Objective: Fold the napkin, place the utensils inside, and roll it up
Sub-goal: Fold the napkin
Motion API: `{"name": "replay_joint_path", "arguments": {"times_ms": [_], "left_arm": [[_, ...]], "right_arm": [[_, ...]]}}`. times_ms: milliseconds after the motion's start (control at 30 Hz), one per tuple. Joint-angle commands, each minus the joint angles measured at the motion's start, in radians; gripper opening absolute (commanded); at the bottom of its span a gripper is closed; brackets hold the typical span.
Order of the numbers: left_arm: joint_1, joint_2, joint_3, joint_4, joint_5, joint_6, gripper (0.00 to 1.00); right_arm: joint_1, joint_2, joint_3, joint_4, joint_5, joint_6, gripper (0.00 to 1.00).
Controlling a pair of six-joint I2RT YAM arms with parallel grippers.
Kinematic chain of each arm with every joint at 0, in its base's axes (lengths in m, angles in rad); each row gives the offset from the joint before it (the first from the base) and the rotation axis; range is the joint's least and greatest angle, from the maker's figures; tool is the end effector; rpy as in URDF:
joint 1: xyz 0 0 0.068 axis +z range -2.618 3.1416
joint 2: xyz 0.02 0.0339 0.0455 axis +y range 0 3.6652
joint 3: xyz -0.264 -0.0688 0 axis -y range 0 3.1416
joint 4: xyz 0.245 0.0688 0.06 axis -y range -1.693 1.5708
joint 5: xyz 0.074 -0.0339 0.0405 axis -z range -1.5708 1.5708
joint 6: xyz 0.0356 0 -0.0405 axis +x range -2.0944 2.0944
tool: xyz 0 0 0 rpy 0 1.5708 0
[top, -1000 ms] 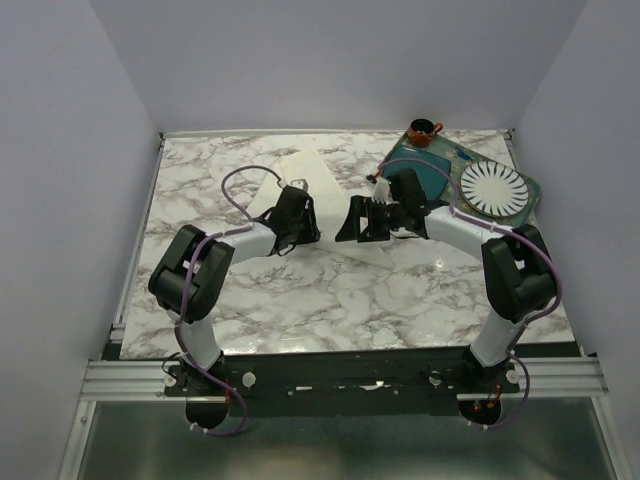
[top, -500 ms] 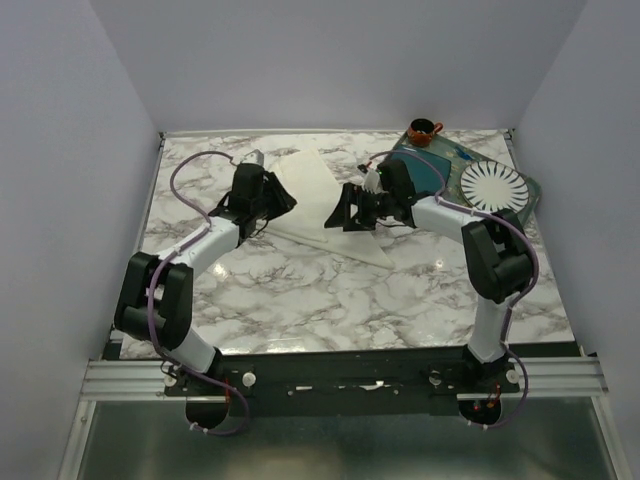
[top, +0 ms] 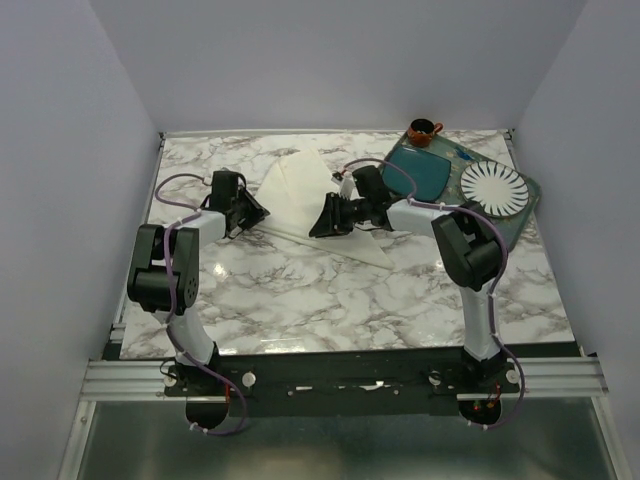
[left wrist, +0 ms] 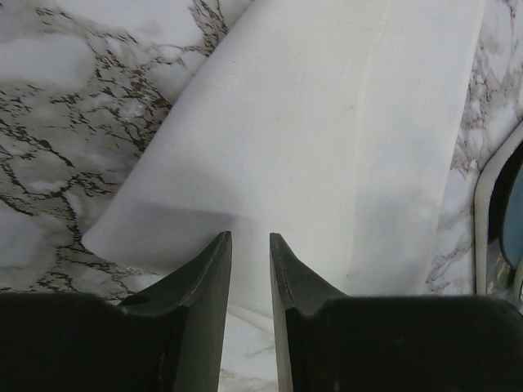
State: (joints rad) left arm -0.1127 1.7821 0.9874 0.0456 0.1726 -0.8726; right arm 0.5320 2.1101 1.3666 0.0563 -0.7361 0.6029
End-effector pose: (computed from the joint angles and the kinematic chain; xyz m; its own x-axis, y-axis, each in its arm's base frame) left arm 0.3667 -0.0477 0.1645 -0.6156 -0.6898 -0.3812 -0.3668 0.6788 -0.6361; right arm 0.3792 0.2510 0.1547 -0.9171 -0.0522 -0.3952 -0.3681 0.4917 0.7892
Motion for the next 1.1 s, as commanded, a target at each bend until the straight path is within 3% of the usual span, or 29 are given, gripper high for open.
{"name": "replay_joint_path", "arguments": {"times_ms": [0,233,333,367,467,533,767,900,1067], "left_arm": [[0.021,0.002,0.019,-0.021,-0.033,0.024,0.34],[-0.013,-0.081,0.059,-0.082,-0.061,0.104,0.39],[-0.073,-0.148,0.062,-0.095,-0.067,0.171,0.47],[-0.108,-0.161,0.066,-0.099,-0.073,0.203,0.50],[-0.270,-0.193,0.060,-0.119,-0.120,0.290,0.62],[-0.402,-0.199,0.042,-0.081,-0.156,0.313,0.70],[-0.723,-0.098,0.127,-0.052,-0.265,0.458,0.66],[-0.852,-0.010,0.220,-0.069,-0.297,0.636,0.60],[-0.912,0.088,0.299,-0.095,-0.300,0.770,0.56]], "right_arm": [[-0.003,0.033,-0.028,0.042,-0.010,-0.002,0.42],[-0.001,0.051,-0.007,0.034,-0.008,0.001,0.42],[-0.024,-0.014,-0.004,-0.050,-0.013,-0.032,0.50],[-0.056,-0.072,-0.077,-0.052,0.015,-0.038,0.62],[-0.156,-0.287,-0.165,-0.139,0.151,-0.063,0.84],[-0.214,-0.395,-0.179,-0.271,0.205,-0.084,0.90],[-0.467,-0.700,-0.386,-0.446,0.342,-0.098,0.95],[-0.559,-0.809,-0.455,-0.516,0.373,-0.153,0.95],[-0.627,-0.887,-0.538,-0.516,0.337,-0.183,0.95]]}}
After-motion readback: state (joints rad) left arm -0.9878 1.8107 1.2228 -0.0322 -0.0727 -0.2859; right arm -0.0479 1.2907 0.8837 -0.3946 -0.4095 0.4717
